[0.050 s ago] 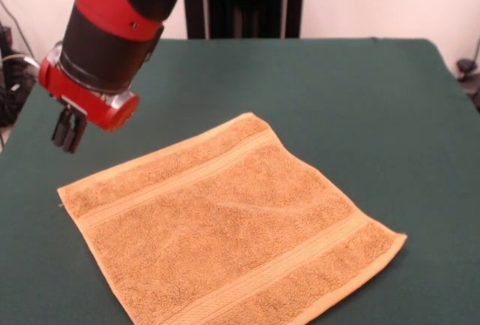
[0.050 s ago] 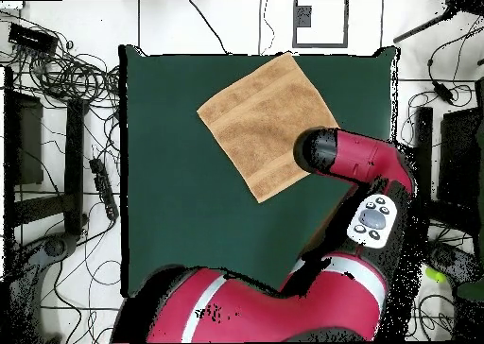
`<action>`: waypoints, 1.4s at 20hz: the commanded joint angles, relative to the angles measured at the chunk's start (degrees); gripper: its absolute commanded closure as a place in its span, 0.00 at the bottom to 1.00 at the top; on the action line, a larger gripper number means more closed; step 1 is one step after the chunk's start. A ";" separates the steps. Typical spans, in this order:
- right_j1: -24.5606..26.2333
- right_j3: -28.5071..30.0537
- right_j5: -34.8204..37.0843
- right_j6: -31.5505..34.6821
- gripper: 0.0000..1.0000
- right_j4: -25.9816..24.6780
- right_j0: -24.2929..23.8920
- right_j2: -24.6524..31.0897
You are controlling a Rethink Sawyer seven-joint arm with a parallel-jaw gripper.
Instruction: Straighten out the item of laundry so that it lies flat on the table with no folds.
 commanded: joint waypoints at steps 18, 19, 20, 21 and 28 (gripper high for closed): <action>2.69 2.15 8.15 10.89 1.00 3.95 6.83 9.47; 2.87 2.06 8.10 11.11 1.00 4.12 7.01 9.41; 3.17 1.91 8.02 11.51 1.00 4.34 7.25 9.27; 3.43 1.75 7.94 11.85 1.00 4.54 7.47 9.11; 4.97 1.05 6.49 12.90 1.00 5.56 8.08 8.82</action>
